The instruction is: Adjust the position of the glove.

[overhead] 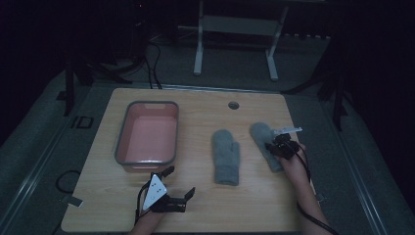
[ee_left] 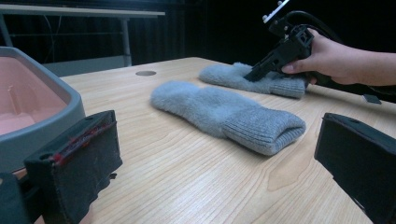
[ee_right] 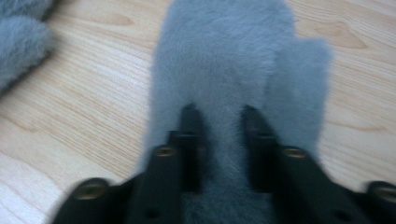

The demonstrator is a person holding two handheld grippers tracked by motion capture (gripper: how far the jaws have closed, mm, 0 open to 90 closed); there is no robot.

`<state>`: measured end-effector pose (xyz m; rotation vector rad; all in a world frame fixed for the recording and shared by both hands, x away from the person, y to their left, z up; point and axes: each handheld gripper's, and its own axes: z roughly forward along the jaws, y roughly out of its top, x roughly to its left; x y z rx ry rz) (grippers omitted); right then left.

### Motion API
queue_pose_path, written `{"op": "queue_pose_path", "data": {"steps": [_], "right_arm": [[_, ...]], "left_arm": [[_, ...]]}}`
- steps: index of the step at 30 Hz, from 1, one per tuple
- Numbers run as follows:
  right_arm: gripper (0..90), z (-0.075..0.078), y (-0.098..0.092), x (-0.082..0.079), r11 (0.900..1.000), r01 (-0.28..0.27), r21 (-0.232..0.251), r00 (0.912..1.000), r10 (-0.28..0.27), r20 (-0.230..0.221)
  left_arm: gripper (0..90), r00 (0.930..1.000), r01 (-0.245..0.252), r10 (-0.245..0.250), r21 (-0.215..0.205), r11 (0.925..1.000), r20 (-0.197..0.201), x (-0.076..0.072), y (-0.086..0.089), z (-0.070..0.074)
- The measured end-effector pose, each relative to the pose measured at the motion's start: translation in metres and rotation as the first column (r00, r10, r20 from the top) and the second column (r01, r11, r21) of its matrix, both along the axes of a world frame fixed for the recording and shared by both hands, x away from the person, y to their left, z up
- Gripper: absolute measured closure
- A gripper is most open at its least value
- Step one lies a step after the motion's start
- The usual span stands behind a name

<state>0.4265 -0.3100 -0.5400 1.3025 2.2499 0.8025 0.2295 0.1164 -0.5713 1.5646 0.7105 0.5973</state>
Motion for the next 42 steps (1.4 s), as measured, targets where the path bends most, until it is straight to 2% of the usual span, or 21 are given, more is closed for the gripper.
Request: {"op": "queue_pose_path", "data": {"steps": [3,4,5,6,9,10,12,14,15,17,20,21,25,27,31,33,34,36,38,39,42], "right_arm": [[81.4,0.007,0.005,-0.005,0.997,0.079,0.020,0.9969,-0.079,-0.003],[81.5,0.009,0.007,-0.008,0.994,0.102,0.045,0.9947,-0.102,-0.006],[81.5,0.009,0.007,-0.008,0.994,0.102,0.045,0.9947,-0.102,-0.006],[81.7,0.015,0.013,-0.018,0.984,0.161,0.075,0.9869,-0.161,-0.002],[81.7,0.017,0.021,-0.034,0.973,0.216,0.084,0.9762,-0.217,0.000],[81.7,0.017,0.021,-0.034,0.973,0.216,0.084,0.9762,-0.217,0.000],[81.7,0.016,0.027,-0.047,0.963,0.259,0.080,0.9658,-0.259,-0.015],[81.7,0.015,0.029,-0.051,0.958,0.275,0.078,0.9614,-0.274,-0.021],[81.6,0.015,0.031,-0.057,0.951,0.302,0.072,0.9533,-0.301,-0.023],[81.4,0.016,0.031,-0.063,0.943,0.322,0.079,0.9467,-0.320,-0.037],[80.7,0.018,0.032,-0.067,0.944,0.321,0.078,0.9470,-0.320,-0.021],[79.2,0.016,0.033,-0.066,0.949,0.306,0.073,0.9518,-0.307,-0.006],[75.5,0.005,0.033,-0.059,0.959,0.276,0.056,0.9610,-0.275,-0.026],[71.9,-0.001,0.034,-0.055,0.968,0.247,0.045,0.9691,-0.247,-0.002],[63.9,0.000,0.031,-0.051,0.968,0.245,0.053,0.9695,-0.245,-0.008],[49.6,0.008,0.030,-0.052,0.963,0.253,0.092,0.9672,-0.254,-0.009],[47.6,0.011,0.030,-0.054,0.962,0.249,0.114,0.9680,-0.251,-0.003],[44.3,0.014,0.030,-0.055,0.962,0.239,0.130,0.9706,-0.241,-0.005],[43.6,0.018,0.031,-0.057,0.968,0.225,0.110,0.9742,-0.226,-0.002],[44.0,0.019,0.029,-0.059,0.971,0.221,0.092,0.9745,-0.224,0.018],[44.7,0.018,0.028,-0.059,0.970,0.225,0.092,0.9736,-0.227,0.019]], "left_arm": [[0.4,1.0000,-0.001,0.001,-0.002,1.0000,0.000,0.000,0.000,0.000],[0.4,1.0000,-0.001,0.001,-0.002,1.0000,0.000,0.000,0.000,0.000],[0.4,1.0000,0.000,0.000,-0.001,1.0000,0.001,0.000,0.000,0.000],[0.4,1.0000,0.000,0.000,0.001,1.0000,0.002,0.000,0.000,0.000],[0.4,1.0000,0.004,-0.004,0.002,1.0000,0.002,0.000,-0.001,0.000],[0.4,1.0000,0.004,-0.004,0.002,1.0000,0.002,0.000,-0.001,0.000],[0.4,1.0000,0.004,-0.004,0.005,1.0000,0.004,0.000,-0.001,0.000],[0.4,1.0000,0.005,-0.005,0.010,0.9999,0.002,0.000,-0.001,0.000],[0.4,1.0000,0.007,-0.007,0.013,0.9999,0.002,-0.001,-0.002,0.000],[0.4,0.9999,0.010,-0.010,0.017,0.9998,0.004,-0.001,-0.002,0.000],[0.4,0.9999,0.013,-0.013,0.018,0.9997,0.004,0.000,-0.003,0.000],[0.4,0.9999,0.014,-0.014,0.017,0.9998,0.004,0.000,-0.003,0.000],[0.4,0.9999,0.012,-0.012,0.020,0.9997,0.003,0.000,-0.003,0.000],[0.3,0.9999,0.010,-0.010,0.021,0.9997,0.003,0.000,-0.003,0.000],[0.4,1.0000,0.010,-0.010,0.017,0.9998,0.000,0.000,-0.003,0.000],[0.4,1.0000,0.008,-0.008,0.016,0.9999,0.001,0.000,-0.003,0.000],[0.4,1.0000,0.008,-0.008,0.016,0.9998,0.001,0.000,-0.003,0.000],[0.4,1.0000,0.007,-0.007,0.015,0.9999,0.001,0.000,-0.003,0.000],[0.4,1.0000,0.008,-0.008,0.014,0.9999,0.001,0.000,-0.002,0.000],[0.4,1.0000,0.007,-0.007,0.013,0.9999,0.001,0.000,-0.002,0.000],[0.4,1.0000,0.008,-0.008,0.015,0.9999,0.003,0.000,-0.003,0.000]]}}
